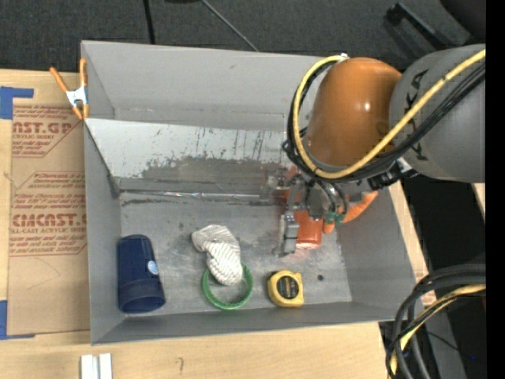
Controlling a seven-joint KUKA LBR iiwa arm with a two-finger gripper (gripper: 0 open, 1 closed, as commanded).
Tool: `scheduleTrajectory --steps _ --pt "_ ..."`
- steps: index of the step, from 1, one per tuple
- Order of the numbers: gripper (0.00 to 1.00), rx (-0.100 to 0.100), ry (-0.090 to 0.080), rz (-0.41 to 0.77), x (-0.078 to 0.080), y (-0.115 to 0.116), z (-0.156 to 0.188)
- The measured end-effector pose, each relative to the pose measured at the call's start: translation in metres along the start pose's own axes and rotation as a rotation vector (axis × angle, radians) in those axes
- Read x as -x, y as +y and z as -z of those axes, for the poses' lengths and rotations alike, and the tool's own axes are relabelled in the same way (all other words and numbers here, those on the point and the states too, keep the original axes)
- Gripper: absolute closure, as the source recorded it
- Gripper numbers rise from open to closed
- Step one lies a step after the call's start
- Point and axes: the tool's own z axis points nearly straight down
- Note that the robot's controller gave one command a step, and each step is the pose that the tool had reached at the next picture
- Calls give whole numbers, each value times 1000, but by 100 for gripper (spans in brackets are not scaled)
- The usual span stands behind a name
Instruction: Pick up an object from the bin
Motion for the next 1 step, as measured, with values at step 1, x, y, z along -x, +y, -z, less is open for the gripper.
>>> scheduleTrajectory --steps 1 --pt "0 0 -8 -1 2 0 5"
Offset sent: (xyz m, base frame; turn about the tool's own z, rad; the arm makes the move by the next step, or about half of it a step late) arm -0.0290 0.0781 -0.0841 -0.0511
